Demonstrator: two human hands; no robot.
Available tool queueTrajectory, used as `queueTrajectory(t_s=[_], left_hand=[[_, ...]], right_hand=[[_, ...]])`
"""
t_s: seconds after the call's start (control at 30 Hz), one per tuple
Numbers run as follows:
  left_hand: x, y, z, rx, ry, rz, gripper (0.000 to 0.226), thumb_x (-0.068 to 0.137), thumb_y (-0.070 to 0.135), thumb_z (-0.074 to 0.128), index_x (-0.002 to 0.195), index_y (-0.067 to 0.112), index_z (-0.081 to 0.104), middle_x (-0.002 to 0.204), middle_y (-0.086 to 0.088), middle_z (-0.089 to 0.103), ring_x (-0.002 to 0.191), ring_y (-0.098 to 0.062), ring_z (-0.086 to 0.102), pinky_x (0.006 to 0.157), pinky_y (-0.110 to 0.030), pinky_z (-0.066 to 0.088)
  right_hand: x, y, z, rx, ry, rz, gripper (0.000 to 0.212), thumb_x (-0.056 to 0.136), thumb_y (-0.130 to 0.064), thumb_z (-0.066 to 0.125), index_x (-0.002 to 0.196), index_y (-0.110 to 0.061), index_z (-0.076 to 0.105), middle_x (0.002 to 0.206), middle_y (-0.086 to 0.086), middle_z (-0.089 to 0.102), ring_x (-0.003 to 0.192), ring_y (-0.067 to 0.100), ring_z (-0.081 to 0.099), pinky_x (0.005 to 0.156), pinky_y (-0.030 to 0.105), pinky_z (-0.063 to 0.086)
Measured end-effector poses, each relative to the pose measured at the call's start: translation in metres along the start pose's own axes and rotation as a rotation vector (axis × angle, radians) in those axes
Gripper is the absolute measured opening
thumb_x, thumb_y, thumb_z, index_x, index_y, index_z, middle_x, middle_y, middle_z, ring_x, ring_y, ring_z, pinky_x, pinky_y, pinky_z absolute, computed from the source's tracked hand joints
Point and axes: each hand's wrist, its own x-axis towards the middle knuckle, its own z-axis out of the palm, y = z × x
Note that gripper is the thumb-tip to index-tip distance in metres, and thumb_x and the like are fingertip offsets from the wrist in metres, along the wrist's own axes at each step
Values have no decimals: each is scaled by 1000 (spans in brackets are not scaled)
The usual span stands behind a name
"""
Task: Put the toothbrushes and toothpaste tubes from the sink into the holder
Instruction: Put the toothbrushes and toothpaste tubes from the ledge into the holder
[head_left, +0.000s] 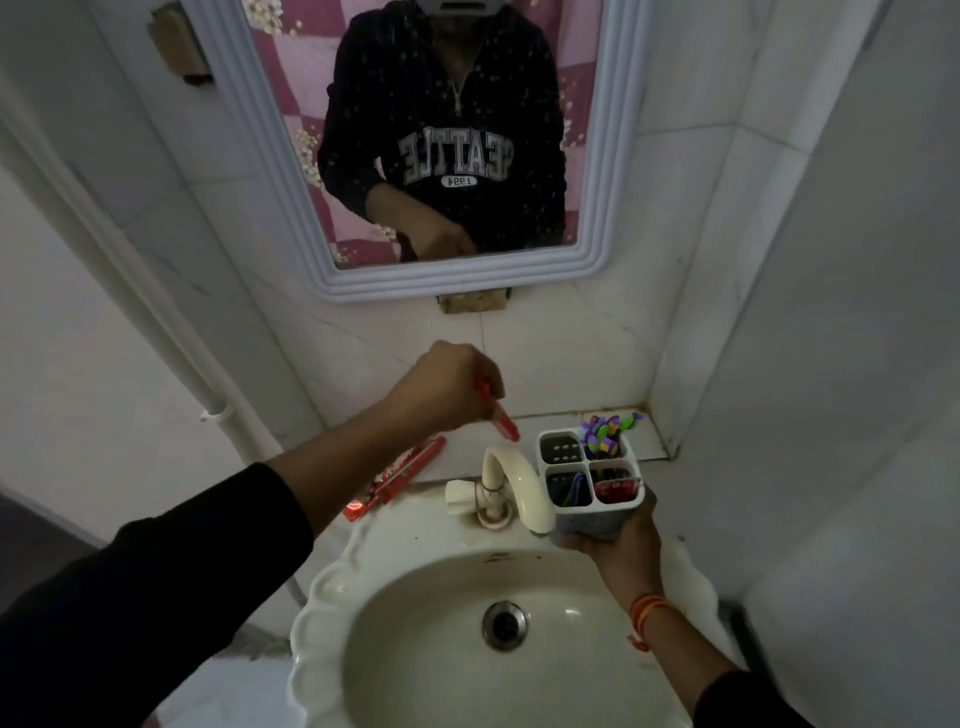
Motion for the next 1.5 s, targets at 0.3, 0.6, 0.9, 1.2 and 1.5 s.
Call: queueTrajectory(t_s=[0.3, 0.6, 0.9, 1.2, 1.5], left_hand=[[14, 73, 54, 294, -285, 87, 30, 81, 28, 79, 110, 20, 78, 104, -3, 75, 92, -22, 71, 81, -39, 63], [26, -36, 57, 140, -182, -245, 25, 92, 21, 63, 107, 9, 79, 110, -9, 78, 102, -25, 72, 96, -37, 58], [12, -128, 133, 451, -367, -221, 61, 106, 26, 42, 163, 21, 20, 171, -15, 13, 157, -30, 18, 126, -36, 16], [22, -111, 130, 339, -219, -173, 41, 101, 22, 51, 142, 17, 54, 123, -15, 67, 110, -31, 68, 84, -34, 56], [37, 22, 7, 117, -190, 19, 49, 68, 64, 81, 95, 23, 78, 87, 9, 72, 81, -8, 68, 74, -28, 57]], right_hand=[[-1, 0, -11, -537, 10, -64, 84, 66, -10, 96, 135, -13, 48, 102, -6, 64, 84, 6, 63, 85, 35, 55], [-2, -6, -6, 22, -121, 8, 27, 107, -22, 44, 103, -20, 71, 92, 4, 80, 86, 28, 73, 59, 53, 62], [6, 3, -6, -25, -59, -42, 35, 105, -7, 49, 99, -32, 72, 96, -1, 78, 94, 26, 71, 54, 44, 63], [2, 2, 2, 24, 15, -13, 24, 107, -18, 47, 103, -25, 71, 103, 10, 74, 96, 32, 71, 54, 44, 64], [-1, 0, -1, -46, -50, -50, 29, 107, -8, 46, 107, -27, 67, 88, -5, 80, 82, 17, 76, 55, 43, 64]])
